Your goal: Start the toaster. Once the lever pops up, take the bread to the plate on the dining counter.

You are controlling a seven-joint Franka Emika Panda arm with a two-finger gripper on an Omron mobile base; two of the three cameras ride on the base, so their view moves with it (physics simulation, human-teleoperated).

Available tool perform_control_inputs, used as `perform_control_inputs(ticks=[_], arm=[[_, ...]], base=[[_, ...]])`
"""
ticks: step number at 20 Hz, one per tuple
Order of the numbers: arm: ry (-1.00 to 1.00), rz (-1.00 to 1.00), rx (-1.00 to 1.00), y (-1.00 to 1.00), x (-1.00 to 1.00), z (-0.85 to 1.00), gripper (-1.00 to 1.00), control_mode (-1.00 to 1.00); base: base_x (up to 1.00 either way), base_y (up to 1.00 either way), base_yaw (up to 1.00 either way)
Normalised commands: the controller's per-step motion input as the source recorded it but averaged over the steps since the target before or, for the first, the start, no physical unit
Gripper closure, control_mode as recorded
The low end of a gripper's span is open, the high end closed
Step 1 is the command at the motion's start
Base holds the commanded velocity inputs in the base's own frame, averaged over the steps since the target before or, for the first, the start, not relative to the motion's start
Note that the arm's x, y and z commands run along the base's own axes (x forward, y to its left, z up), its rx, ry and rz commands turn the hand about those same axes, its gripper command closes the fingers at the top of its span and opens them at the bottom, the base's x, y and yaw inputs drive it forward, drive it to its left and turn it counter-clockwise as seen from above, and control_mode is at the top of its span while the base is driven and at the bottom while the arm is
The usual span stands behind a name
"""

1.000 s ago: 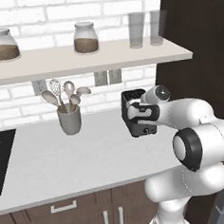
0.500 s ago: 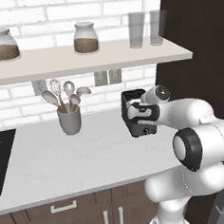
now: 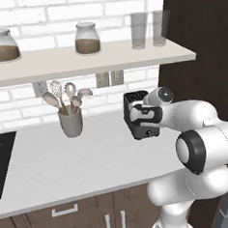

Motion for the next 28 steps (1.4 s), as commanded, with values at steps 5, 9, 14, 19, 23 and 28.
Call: perform_control_inputs(ticks=[5, 9, 14, 19, 23, 28], arm=[[0.00, 0.00, 0.00, 0.00, 0.00, 0.00, -1.00, -1.00], [0.00, 0.00, 0.00, 0.00, 0.00, 0.00, -1.00, -1.00], [0.00, 0.00, 0.00, 0.00, 0.00, 0.00, -1.00, -1.00], [0.00, 0.00, 0.00, 0.00, 0.00, 0.00, -1.00, -1.00], [0.00, 0.00, 0.00, 0.00, 0.00, 0.00, -1.00, -1.00], [0.00, 0.00, 0.00, 0.00, 0.00, 0.00, -1.00, -1.00]], base=[[0.00, 0.00, 0.00], [0.00, 0.00, 0.00], [0.00, 0.00, 0.00], [0.00, 0.00, 0.00], [0.00, 0.00, 0.00], [0.00, 0.00, 0.00]])
